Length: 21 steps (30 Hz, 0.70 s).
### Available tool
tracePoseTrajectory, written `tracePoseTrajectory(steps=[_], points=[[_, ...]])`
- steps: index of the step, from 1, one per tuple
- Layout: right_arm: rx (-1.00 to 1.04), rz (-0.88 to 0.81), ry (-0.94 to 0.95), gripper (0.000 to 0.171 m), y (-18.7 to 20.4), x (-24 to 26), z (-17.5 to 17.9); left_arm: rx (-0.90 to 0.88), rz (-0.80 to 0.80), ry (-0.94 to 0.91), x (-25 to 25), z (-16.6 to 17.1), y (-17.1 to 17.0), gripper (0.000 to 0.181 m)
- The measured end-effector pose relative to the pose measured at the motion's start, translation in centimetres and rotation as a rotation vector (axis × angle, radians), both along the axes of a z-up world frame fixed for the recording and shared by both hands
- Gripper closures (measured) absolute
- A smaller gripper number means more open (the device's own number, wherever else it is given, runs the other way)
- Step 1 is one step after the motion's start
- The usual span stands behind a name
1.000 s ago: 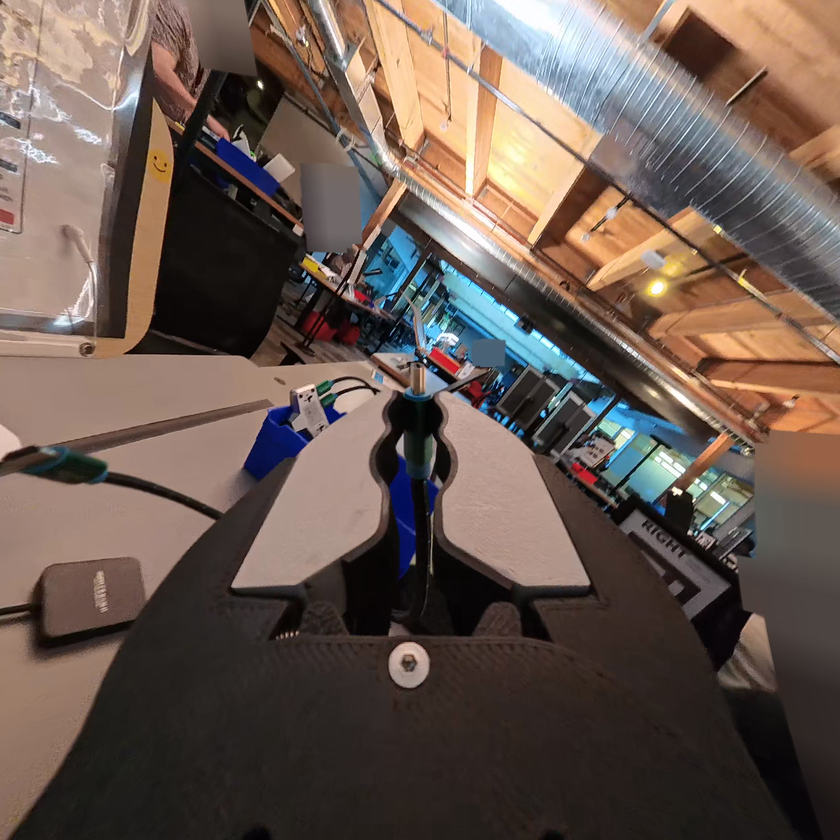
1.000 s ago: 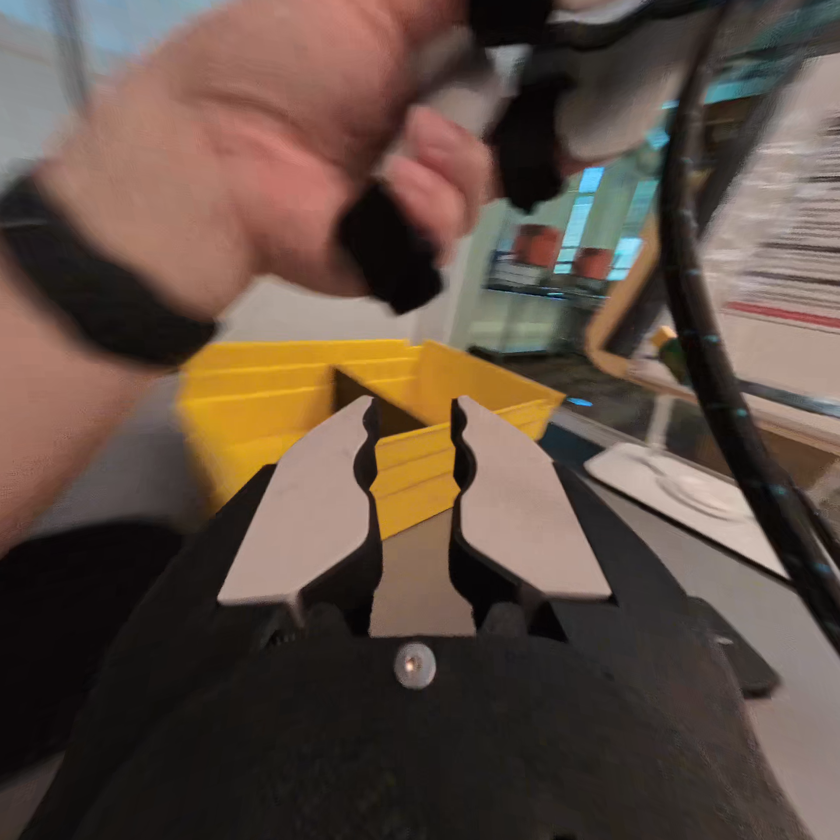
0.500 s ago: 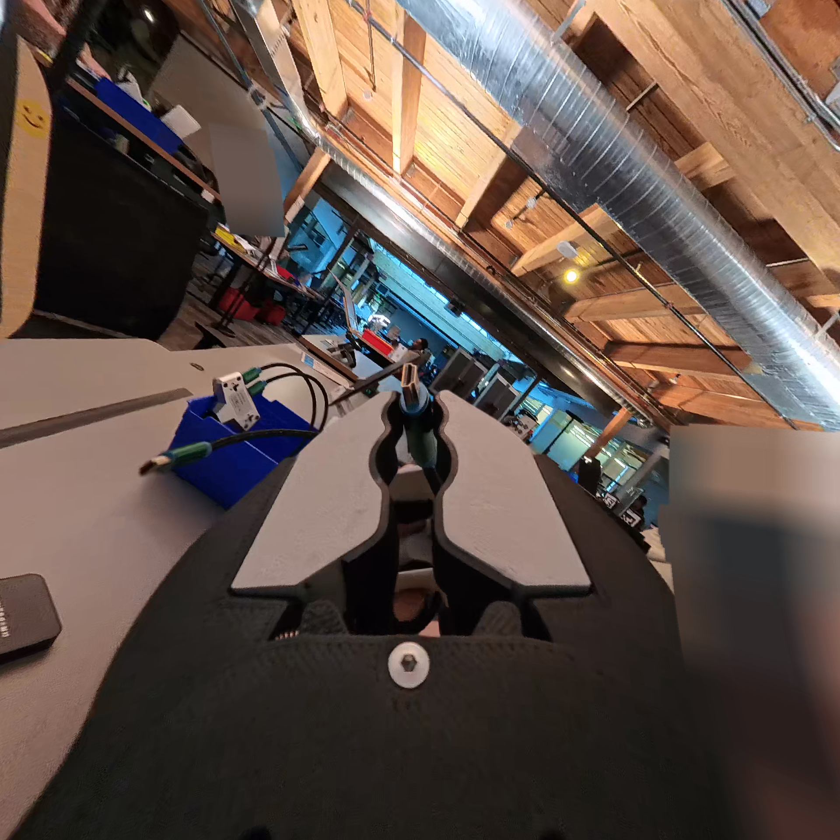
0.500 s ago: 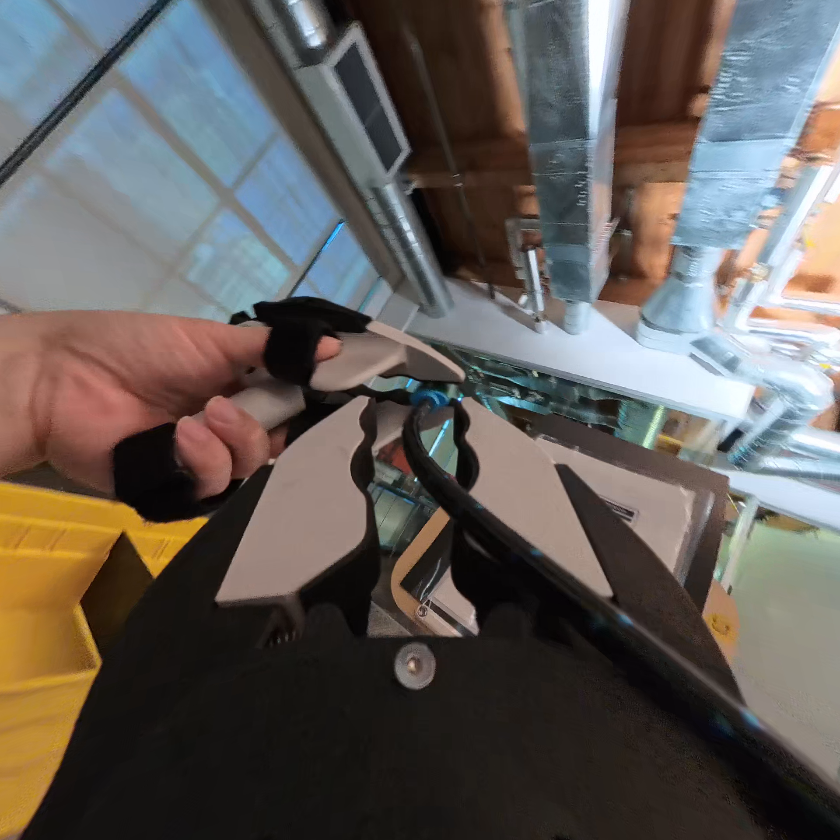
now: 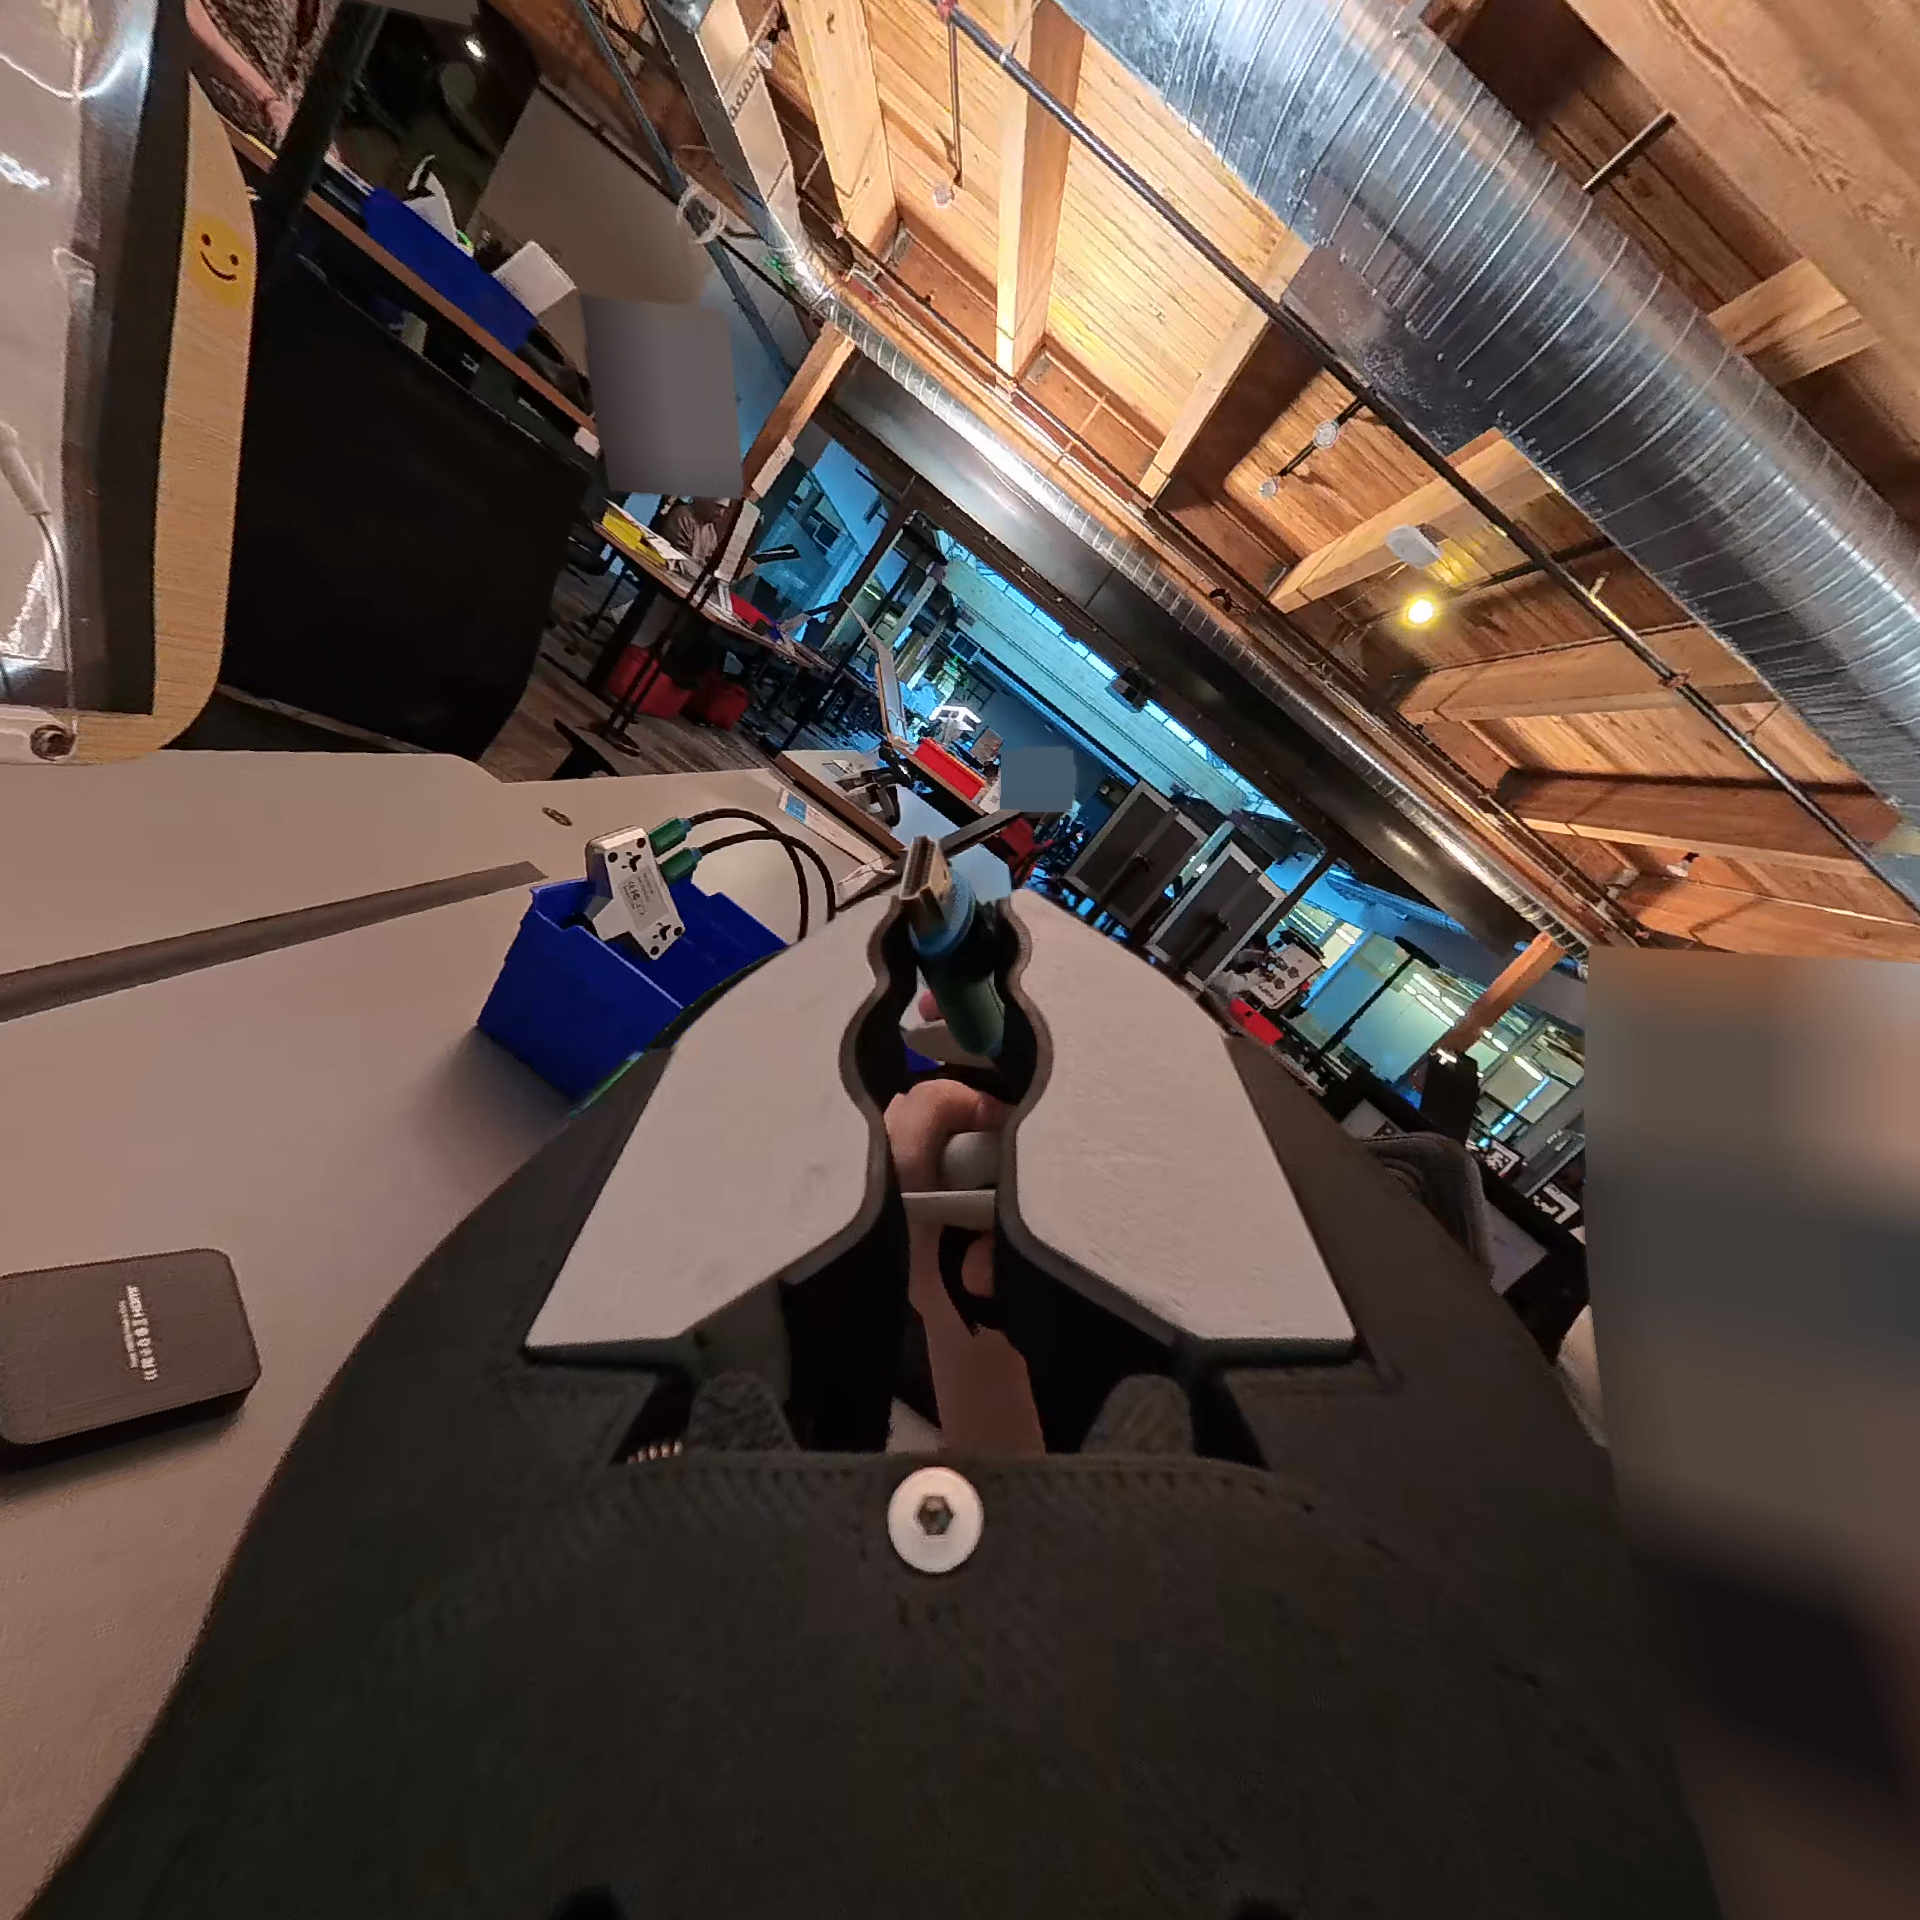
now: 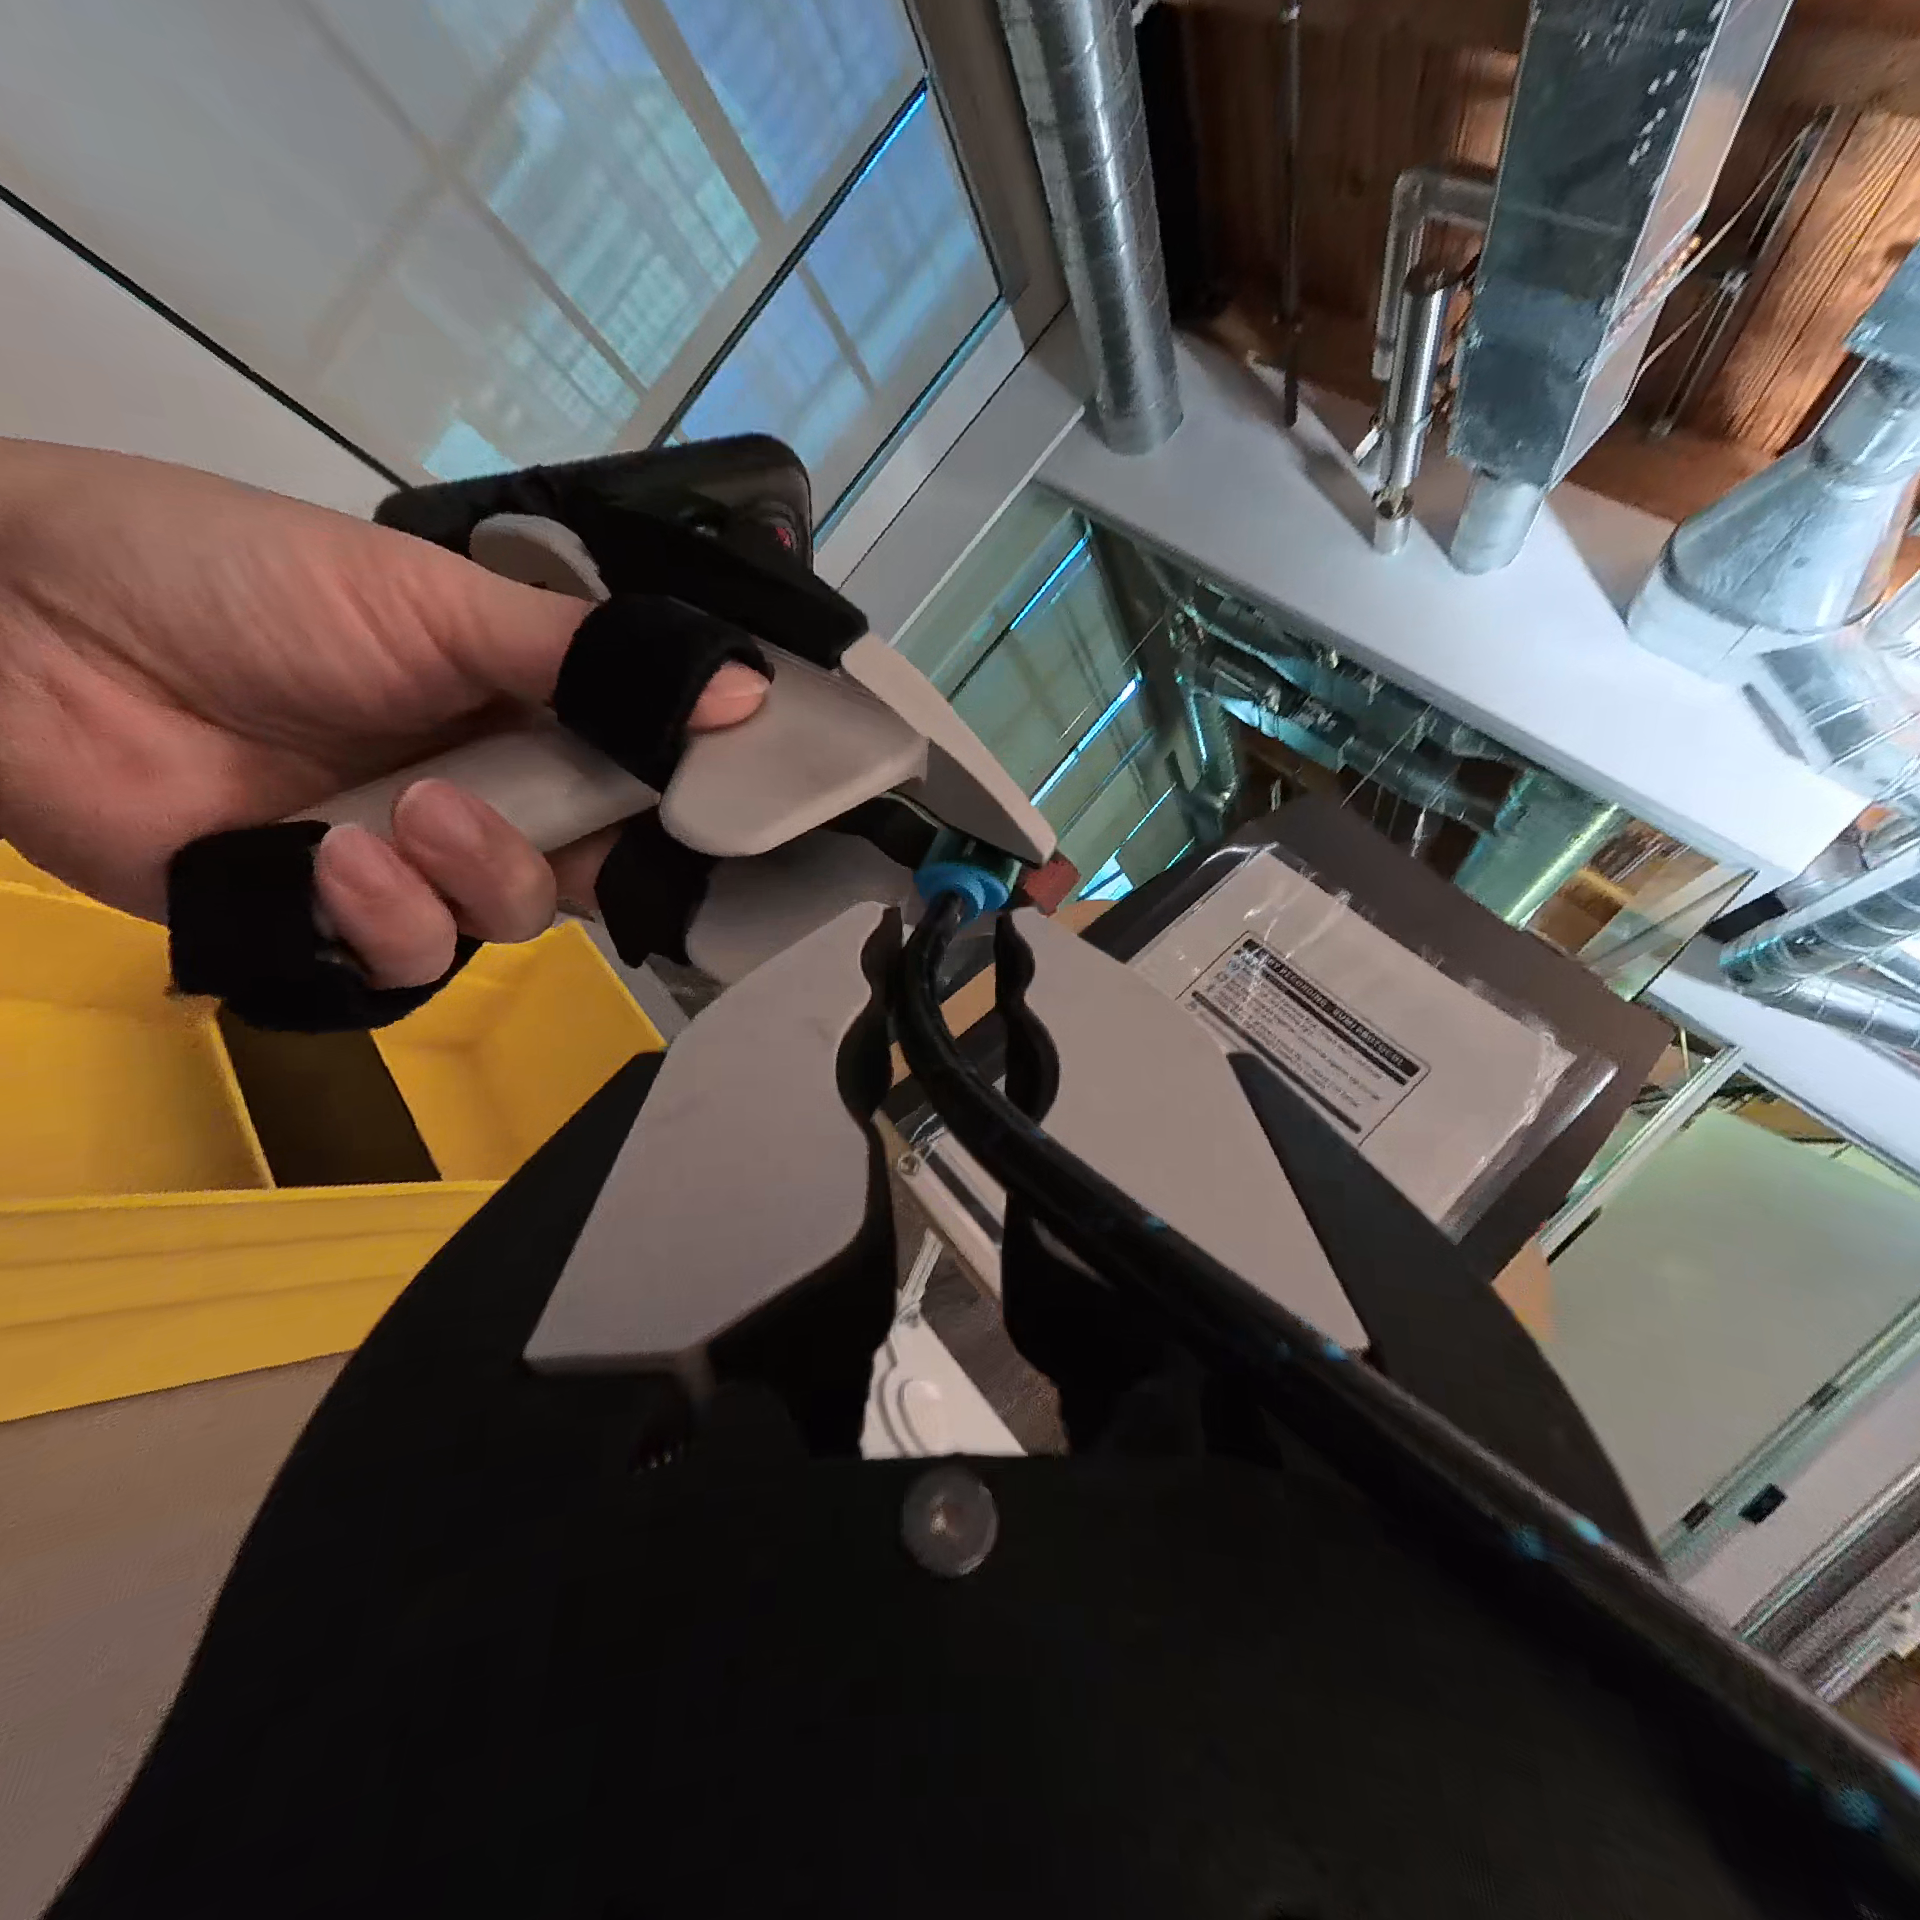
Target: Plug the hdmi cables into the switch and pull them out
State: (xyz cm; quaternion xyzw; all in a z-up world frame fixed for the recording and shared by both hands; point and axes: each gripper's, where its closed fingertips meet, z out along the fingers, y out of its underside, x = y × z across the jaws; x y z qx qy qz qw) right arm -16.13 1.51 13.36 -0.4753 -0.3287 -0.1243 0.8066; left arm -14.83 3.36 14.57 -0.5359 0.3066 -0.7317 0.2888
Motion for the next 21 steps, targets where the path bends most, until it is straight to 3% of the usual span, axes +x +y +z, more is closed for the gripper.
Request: tracePoseTrajectory(steps=[21], points=[[0.057, -0.07, 0.024, 0.16, 0.44, 0.48, -0.05, -0.01, -0.004, 0.004, 0.64, -0.37, -0.36, 0.168]])
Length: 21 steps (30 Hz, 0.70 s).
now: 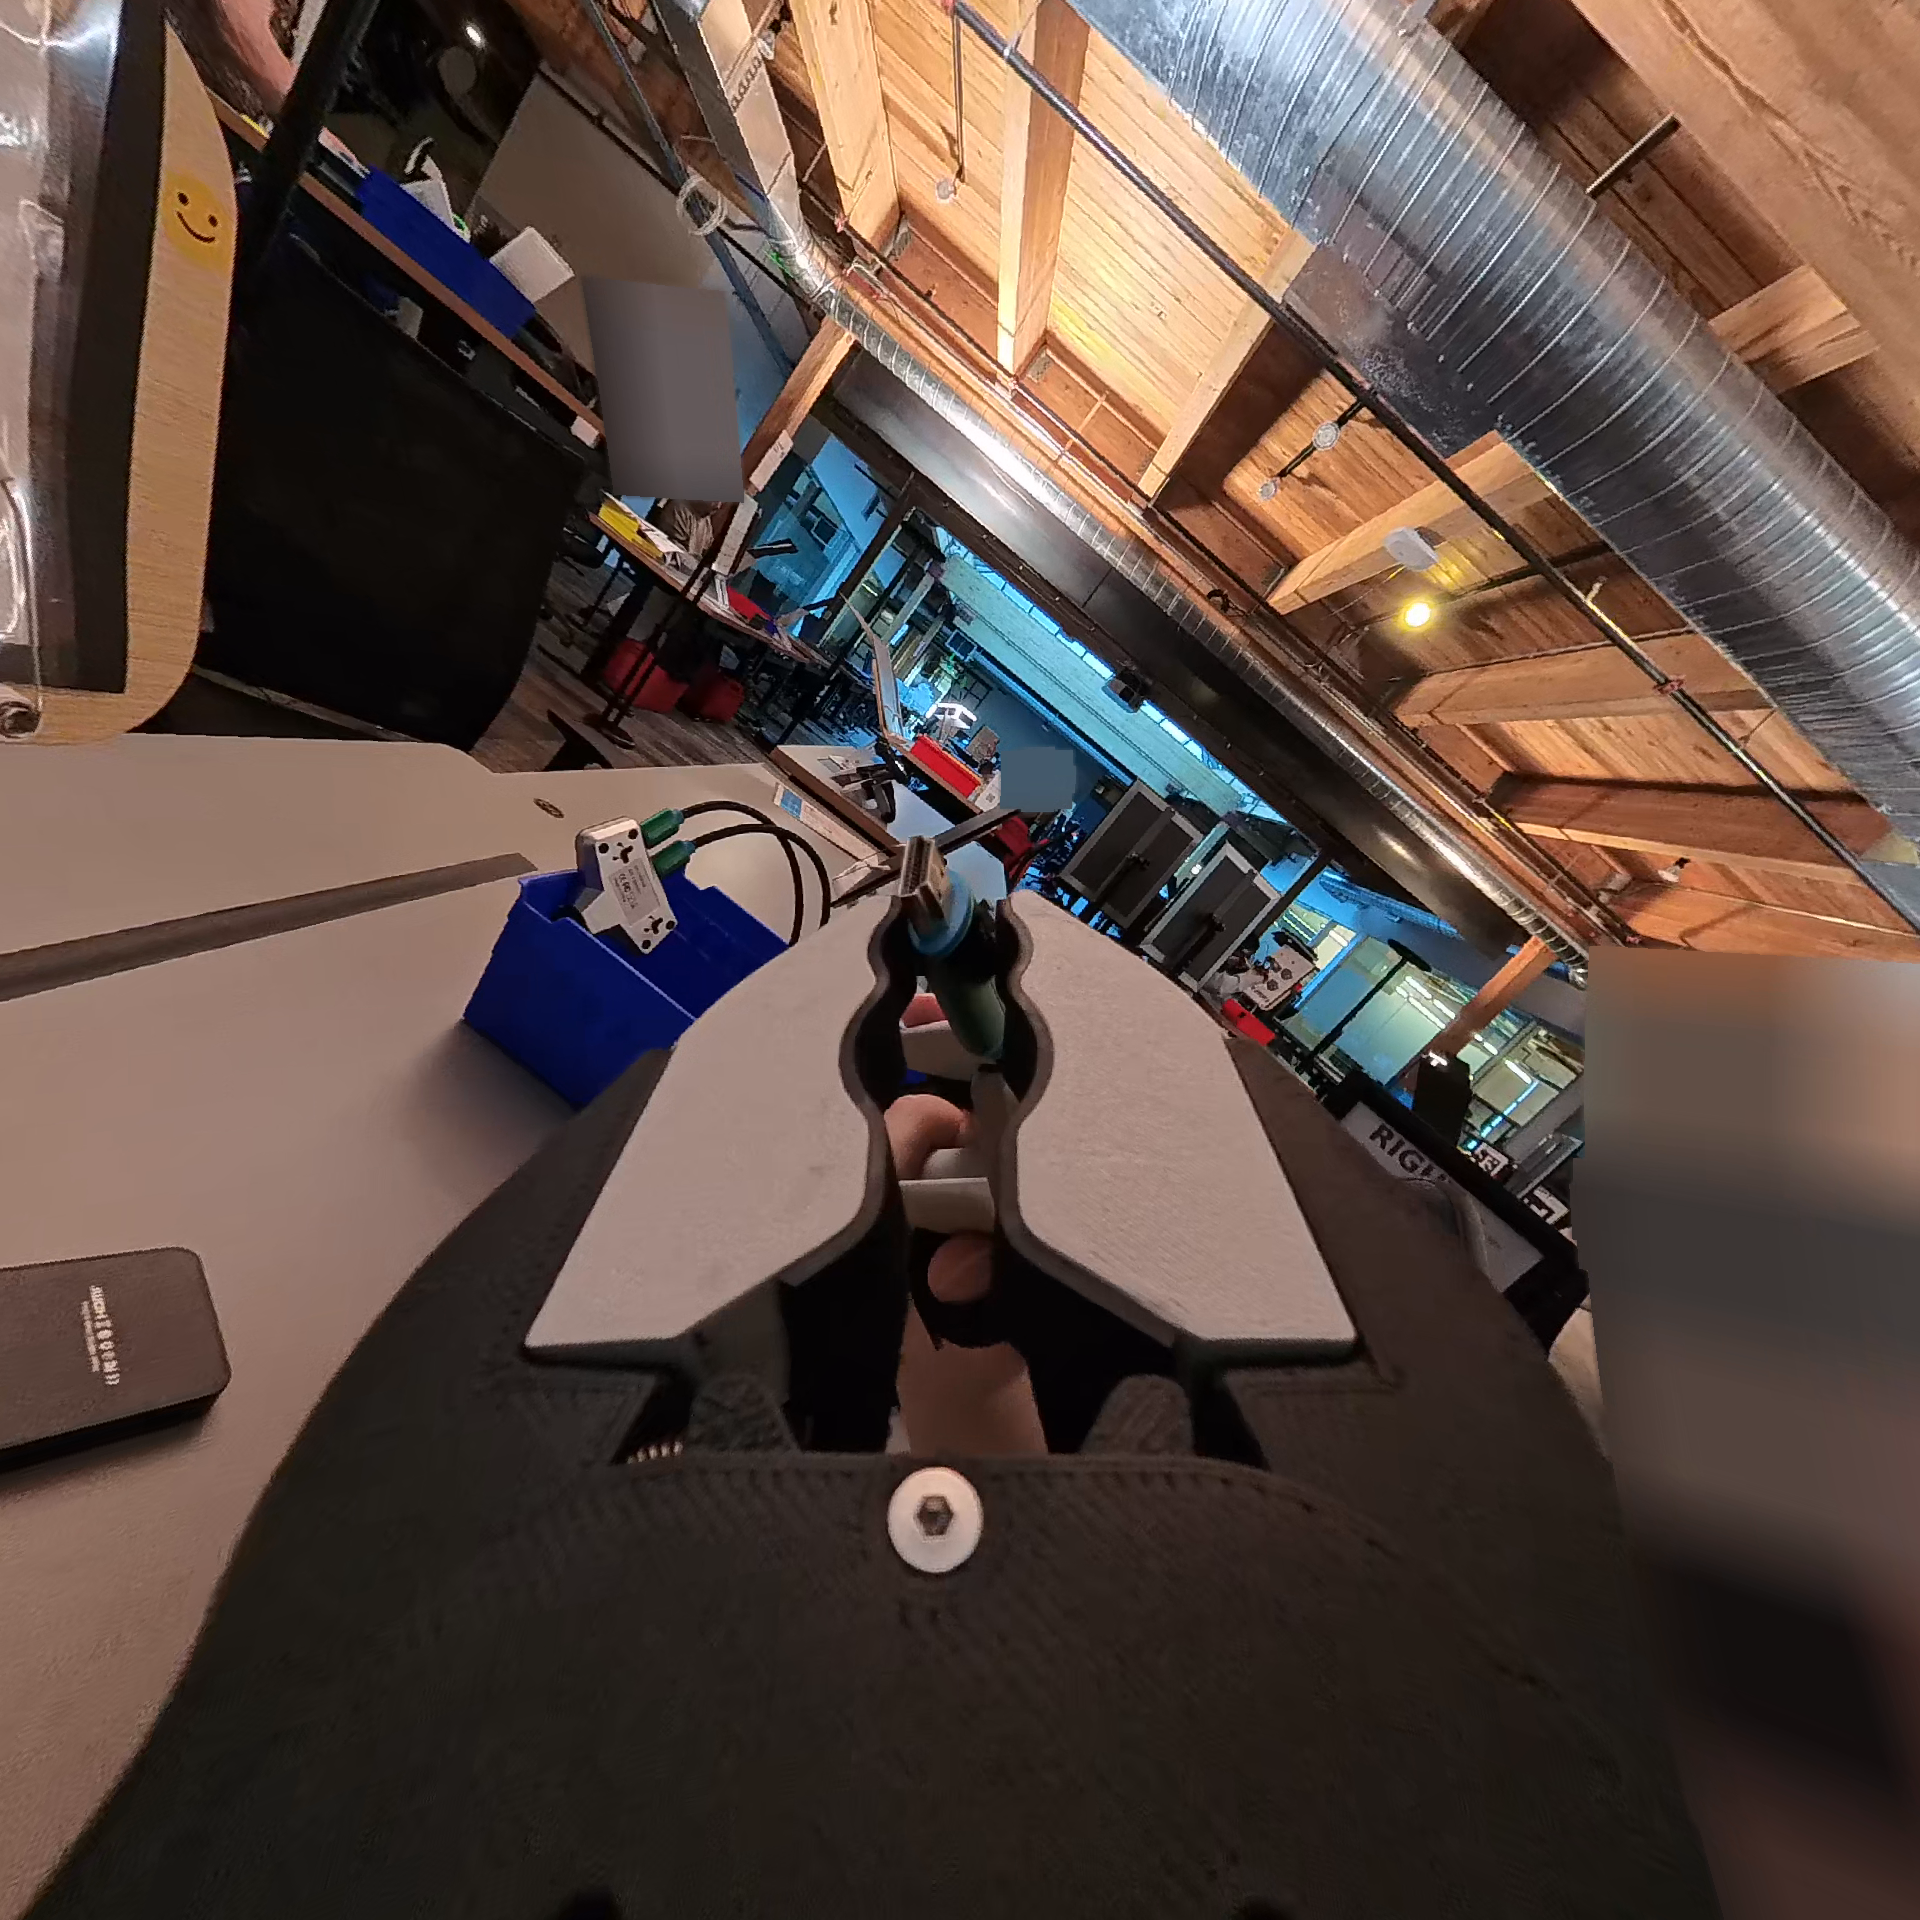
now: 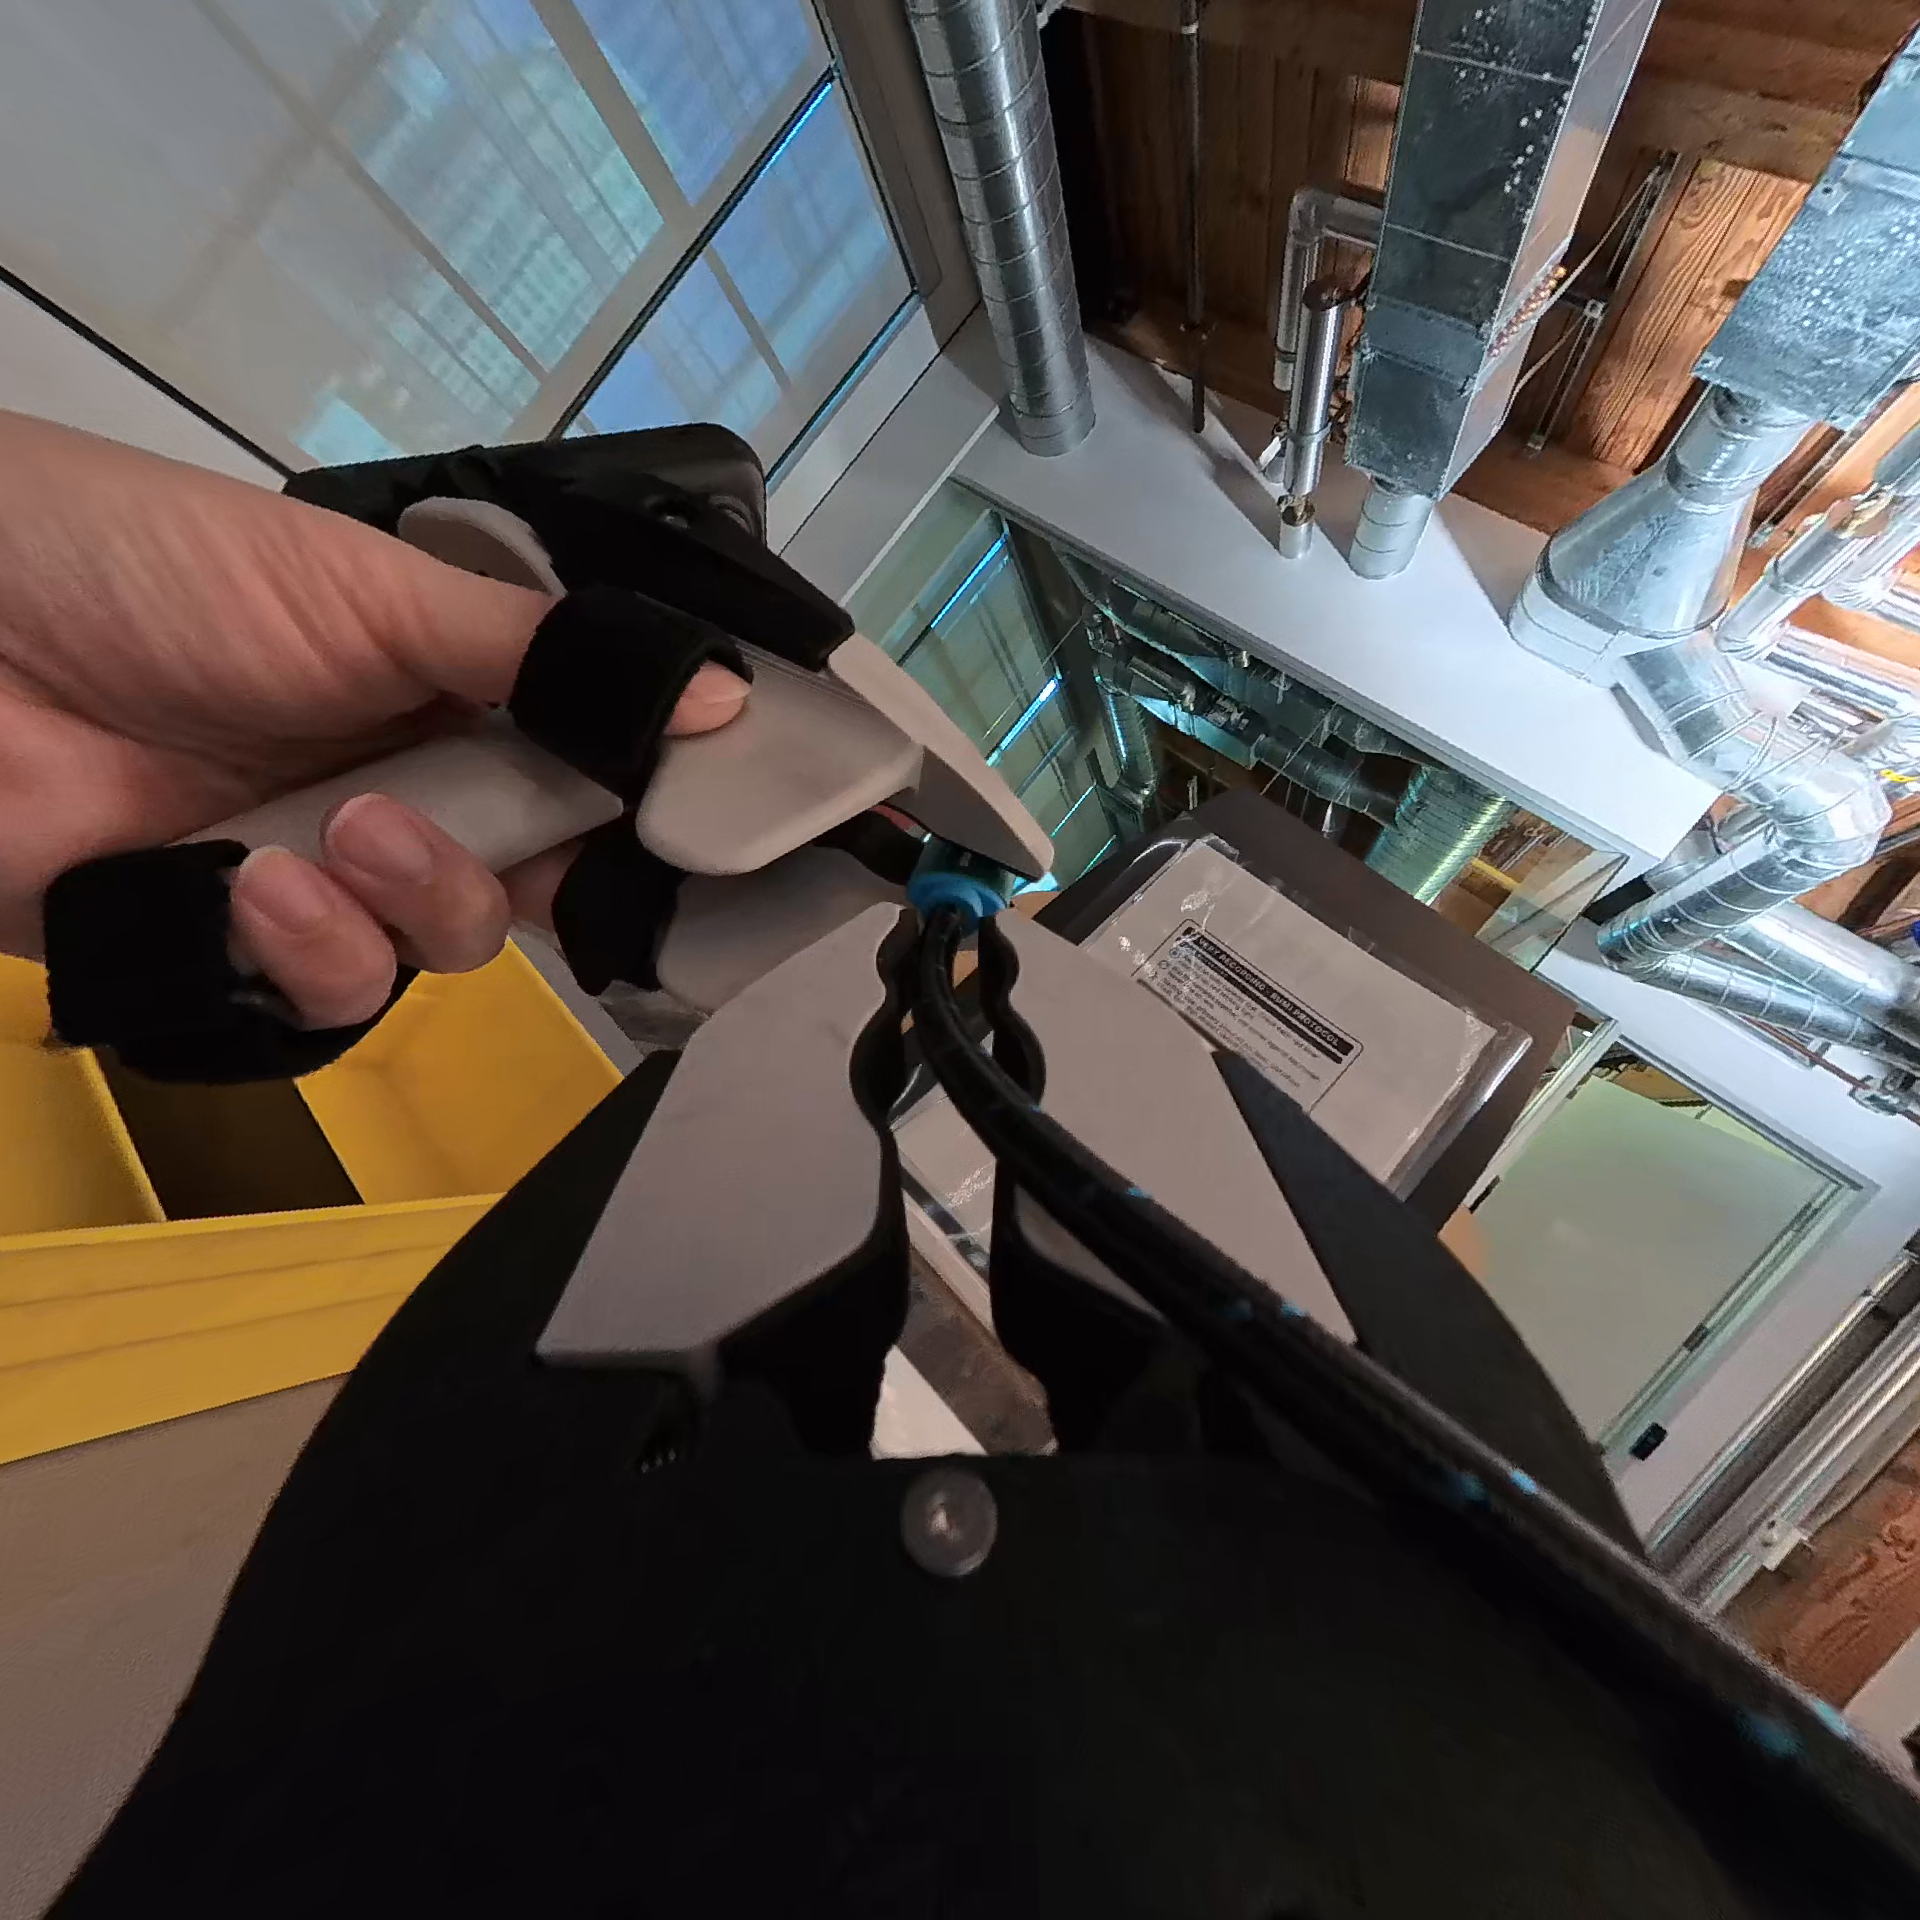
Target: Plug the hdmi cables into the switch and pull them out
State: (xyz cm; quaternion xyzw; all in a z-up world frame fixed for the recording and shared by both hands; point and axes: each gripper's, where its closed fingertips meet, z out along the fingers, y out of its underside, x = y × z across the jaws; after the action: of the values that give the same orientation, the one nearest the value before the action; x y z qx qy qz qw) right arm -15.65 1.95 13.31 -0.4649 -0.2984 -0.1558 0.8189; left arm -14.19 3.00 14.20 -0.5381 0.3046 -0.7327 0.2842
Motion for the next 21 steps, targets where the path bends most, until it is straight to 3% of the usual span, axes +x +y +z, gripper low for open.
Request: tracePoseTrajectory(steps=[21], points=[[0.01, 0.017, 0.045, 0.163, -0.38, -0.12, 0.24, 0.024, 0.019, -0.019, -0.12, 0.45, -0.12, 0.168]])
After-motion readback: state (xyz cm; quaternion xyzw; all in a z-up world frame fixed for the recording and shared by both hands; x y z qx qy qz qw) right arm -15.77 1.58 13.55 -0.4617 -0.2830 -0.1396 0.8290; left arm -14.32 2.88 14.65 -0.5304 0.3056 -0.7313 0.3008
